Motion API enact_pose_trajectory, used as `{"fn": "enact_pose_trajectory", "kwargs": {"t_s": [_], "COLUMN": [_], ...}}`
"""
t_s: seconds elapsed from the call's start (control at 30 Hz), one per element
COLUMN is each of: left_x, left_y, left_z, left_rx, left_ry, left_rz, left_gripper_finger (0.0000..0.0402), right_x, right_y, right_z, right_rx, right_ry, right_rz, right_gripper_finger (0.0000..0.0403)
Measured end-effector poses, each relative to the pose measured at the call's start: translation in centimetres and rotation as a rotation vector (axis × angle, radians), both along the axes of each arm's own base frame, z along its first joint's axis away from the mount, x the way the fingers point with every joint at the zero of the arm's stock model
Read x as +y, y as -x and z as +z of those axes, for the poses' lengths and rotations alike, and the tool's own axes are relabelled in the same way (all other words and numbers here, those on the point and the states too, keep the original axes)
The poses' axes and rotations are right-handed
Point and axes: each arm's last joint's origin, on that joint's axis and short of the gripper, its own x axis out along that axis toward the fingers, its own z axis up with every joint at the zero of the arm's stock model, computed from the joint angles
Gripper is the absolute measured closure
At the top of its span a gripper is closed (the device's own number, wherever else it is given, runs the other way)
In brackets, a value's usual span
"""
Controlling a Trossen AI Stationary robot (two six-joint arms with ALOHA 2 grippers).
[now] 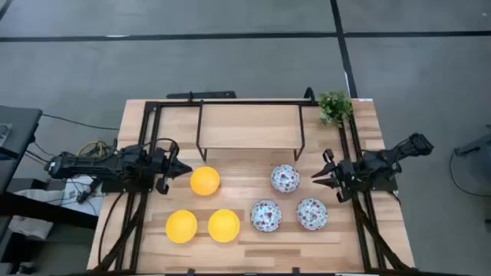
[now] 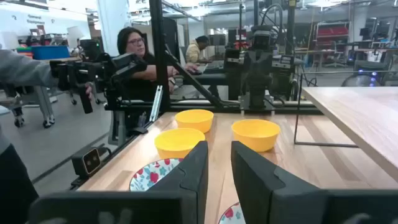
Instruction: Pick & Place Mini bowls
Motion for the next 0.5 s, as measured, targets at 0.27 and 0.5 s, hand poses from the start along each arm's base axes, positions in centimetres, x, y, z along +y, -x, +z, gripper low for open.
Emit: {"fn": "enact_pose_trajectory", "kwargs": {"t_s": [0.27,0.5], "left_x": [0.0,0.0], "left_y": [0.0,0.0], "left_z": [0.0,0.0], "left_rx": [0.0,0.0], "left_ry": [0.0,0.0], "left_rz": [-0.001,0.0], "left_gripper_finger": [0.0389,0.0389], "right_x": [0.0,0.0], "right_y": [0.0,0.0], "right_z": [0.01,0.01], "right_rx": [0.0,0.003], "right_ry": [0.0,-0.014], "right_rz": [0.0,0.0], "right_gripper_finger": [0.0342,0.0342]}}
